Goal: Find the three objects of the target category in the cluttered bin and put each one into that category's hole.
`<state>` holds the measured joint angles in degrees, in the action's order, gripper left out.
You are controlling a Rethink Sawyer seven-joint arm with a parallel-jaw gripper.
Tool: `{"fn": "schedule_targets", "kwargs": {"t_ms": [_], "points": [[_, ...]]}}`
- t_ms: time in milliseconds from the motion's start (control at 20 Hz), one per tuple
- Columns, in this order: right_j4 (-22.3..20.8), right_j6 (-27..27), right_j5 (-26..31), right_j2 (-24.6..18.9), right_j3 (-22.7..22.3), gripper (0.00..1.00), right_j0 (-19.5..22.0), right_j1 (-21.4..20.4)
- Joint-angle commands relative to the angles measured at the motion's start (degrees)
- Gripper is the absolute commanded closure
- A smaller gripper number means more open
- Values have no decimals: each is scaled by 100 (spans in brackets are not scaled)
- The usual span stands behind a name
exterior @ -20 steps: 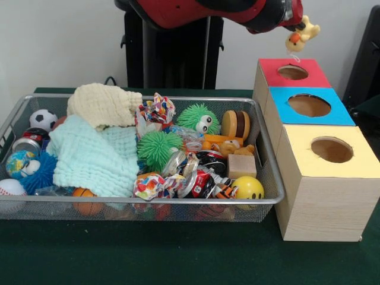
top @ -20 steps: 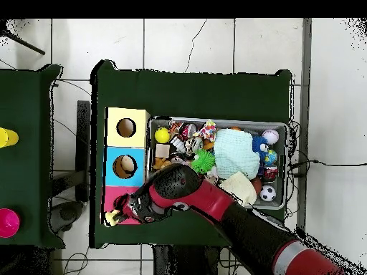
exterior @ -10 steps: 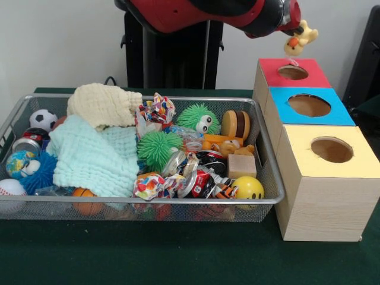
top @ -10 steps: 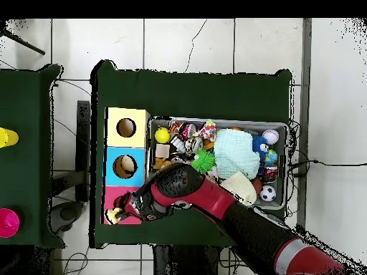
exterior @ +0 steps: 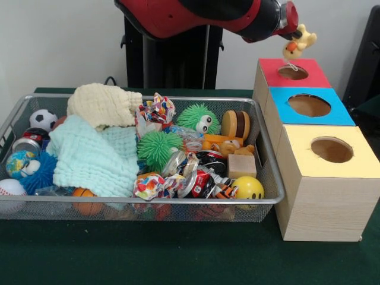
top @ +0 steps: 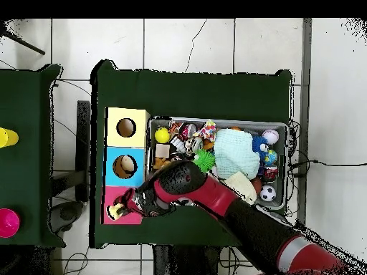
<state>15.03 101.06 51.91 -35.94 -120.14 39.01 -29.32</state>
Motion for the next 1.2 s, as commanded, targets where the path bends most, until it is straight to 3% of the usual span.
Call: {"fn": "schedule_targets", "kwargs": {"t_ms": [50, 550, 1200], "points": [[-73, -447, -698, -486, 729, 100, 173, 272], [-199, -452, -906, -655, 851, 100, 239, 527], [-497, -151, -375, -331, 1274, 100, -47, 623]]}}
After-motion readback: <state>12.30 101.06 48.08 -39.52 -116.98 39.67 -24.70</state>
